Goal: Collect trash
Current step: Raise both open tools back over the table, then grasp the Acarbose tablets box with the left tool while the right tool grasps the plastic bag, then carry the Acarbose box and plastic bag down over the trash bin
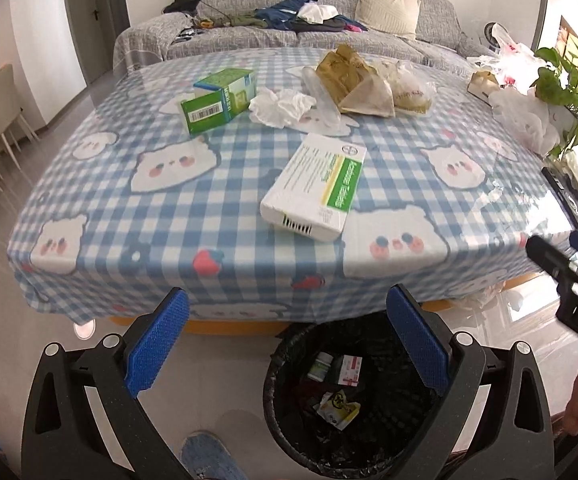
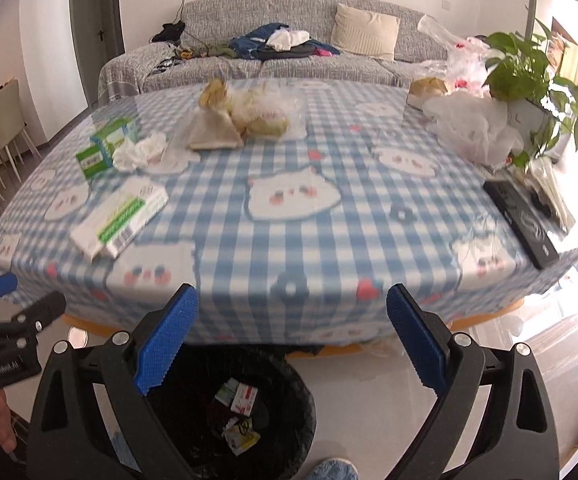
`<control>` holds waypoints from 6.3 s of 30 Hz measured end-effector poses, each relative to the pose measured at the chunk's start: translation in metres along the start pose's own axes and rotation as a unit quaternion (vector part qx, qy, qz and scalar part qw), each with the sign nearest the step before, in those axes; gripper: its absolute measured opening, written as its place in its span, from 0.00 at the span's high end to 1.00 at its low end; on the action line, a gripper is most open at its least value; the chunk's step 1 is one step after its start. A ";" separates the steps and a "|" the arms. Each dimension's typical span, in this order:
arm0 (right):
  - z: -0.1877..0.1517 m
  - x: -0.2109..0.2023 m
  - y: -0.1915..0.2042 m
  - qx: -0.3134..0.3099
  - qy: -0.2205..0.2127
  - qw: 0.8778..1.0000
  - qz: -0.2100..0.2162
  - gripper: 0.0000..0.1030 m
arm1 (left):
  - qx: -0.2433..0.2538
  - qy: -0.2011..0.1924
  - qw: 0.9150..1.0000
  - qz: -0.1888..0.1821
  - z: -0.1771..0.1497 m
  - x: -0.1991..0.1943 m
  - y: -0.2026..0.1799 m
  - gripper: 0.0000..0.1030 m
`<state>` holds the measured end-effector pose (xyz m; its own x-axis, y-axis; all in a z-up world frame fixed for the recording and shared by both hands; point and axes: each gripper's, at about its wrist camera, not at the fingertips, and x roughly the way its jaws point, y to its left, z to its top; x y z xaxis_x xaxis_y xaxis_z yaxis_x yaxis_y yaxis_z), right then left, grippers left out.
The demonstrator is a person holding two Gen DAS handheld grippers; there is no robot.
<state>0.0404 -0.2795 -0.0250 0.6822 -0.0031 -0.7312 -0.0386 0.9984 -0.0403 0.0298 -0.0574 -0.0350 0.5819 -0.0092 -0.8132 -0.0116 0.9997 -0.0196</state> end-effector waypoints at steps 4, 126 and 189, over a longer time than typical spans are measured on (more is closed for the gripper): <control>0.023 0.007 -0.007 0.010 -0.002 1.000 0.007 0.11 | -0.001 0.007 1.000 -0.003 0.012 0.008 0.000 0.06; 0.107 0.051 -0.041 0.092 -0.030 0.995 0.024 0.65 | 0.009 -0.003 1.000 -0.004 0.027 0.003 0.000 0.40; -0.135 0.074 0.059 -0.005 0.133 0.990 0.055 0.66 | -0.065 0.049 0.996 0.025 -0.100 0.071 0.049 0.40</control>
<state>-0.0098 -0.2288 -0.1733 0.4564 0.0889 -0.8853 -0.1094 0.9930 0.0433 -0.0114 -0.0111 -0.1517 0.4955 0.0328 -0.8680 -0.1476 0.9879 -0.0470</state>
